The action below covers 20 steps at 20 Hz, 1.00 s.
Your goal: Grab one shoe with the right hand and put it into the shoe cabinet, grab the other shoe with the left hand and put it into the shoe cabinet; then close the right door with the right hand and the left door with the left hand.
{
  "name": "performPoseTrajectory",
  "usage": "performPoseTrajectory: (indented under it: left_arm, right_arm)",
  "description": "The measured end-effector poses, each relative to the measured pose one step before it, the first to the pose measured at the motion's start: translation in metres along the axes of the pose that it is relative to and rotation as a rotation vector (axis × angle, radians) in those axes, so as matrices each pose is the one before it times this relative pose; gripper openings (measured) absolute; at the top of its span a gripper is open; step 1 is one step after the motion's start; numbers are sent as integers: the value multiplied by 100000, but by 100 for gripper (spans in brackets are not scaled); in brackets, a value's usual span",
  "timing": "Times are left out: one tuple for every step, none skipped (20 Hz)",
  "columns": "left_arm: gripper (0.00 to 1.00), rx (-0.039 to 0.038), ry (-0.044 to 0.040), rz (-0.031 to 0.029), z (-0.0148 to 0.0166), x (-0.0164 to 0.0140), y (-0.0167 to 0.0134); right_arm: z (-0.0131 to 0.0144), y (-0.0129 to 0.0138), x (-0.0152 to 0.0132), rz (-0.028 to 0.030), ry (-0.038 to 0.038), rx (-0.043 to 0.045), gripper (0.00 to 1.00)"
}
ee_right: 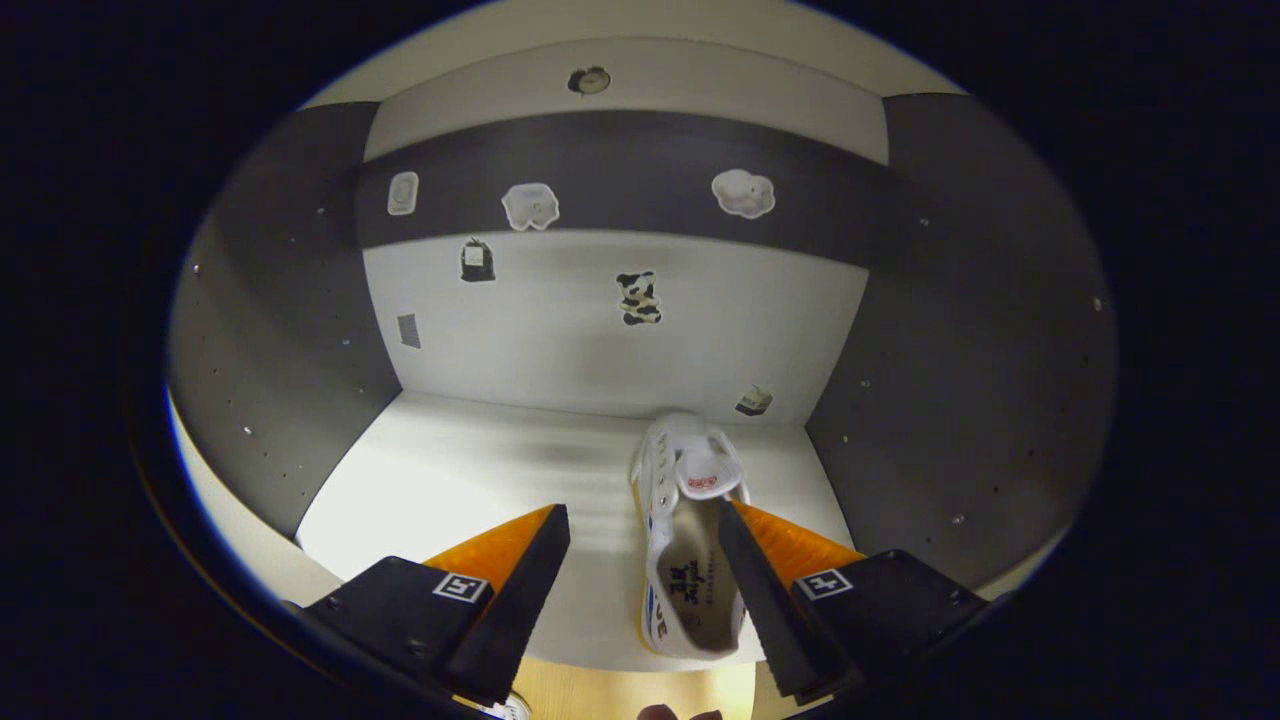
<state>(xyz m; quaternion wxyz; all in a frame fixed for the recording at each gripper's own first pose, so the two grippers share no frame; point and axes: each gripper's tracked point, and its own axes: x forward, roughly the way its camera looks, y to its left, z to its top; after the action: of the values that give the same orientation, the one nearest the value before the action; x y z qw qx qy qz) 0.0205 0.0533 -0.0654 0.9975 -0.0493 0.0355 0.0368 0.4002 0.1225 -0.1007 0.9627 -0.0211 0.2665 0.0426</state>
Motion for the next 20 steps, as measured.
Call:
performPoseTrajectory:
  left_arm:
    - [96,93,22,116,-86,-200,137]
    - [96,373,-176,27,-196,-298,76]
    - [96,691,-203,-78,-102,-221,51]
    - [96,803,-339,-85,-156,-226,81]
    - [96,809,-633,-202,-82,-222,47]
    - [96,630,-507,-341,-191,-184,24]
    - [96,404,-325,-213,-108,-158,63]
    - [96,-122,25,-319,-345,-239,62]
    - [96,-403,-195,-108,-225,-178,130]
    - [96,-234,-63,-359,-369,-276,52]
    - [96,330,-84,-34,-412,-205,101]
    - [96,681,345,-3,-713,-226,235]
    - [96,466,636,-151,-777,-192,66]
    - [96,215,1010,-572,-933,-188,35]
    - [96,297,1427,-409,-1021,-362,-20]
    - [96,533,1596,-434,-1208,-230,11]
    - [96,466,1849,-859,-1294,-357,-32]
    - [96,765,2451,-703,-1563,-333,-116]
    - [96,1088,3682,-822,-1783,-144,-79]
    - [96,1214,4057,-743,-2092,-135,-188]
  right_arm:
    - [261,284,-1448,1672,-3821,1730,96]
    - [289,283,-1478,1409,-4376,1211,97]
    - [319,188,-1542,987,-4753,482,97]
    - [266,238,-1565,1183,-4819,419,97]
    - [264,385,-1984,1803,-4878,518,97]
    - [53,138,-1296,1187,-2743,459,97]
    - [88,85,-1677,720,-2976,317,96]
    - [-4,-27,-1541,673,-2609,-37,97]
    - [-127,-85,-1570,220,-2493,-831,97]
    - [41,-218,-1555,-158,-3173,-1179,97]
    - [-85,-63,-1602,56,-3164,-1146,97]
    - [-276,18,-1602,22,-2265,-650,97]
    - [-399,117,-1545,399,-1524,-31,97]
    - [-611,53,-1568,91,-431,978,97]
    - [-694,52,-1550,72,208,1098,97]
    - [-729,-43,-1337,73,365,661,97]
    - [-779,-58,-1200,-57,287,-419,97]
    - [-780,15,-1035,311,522,-703,97]
    - [-810,33,-963,188,678,-1019,97]
    - [-747,-46,-887,63,831,-357,97]
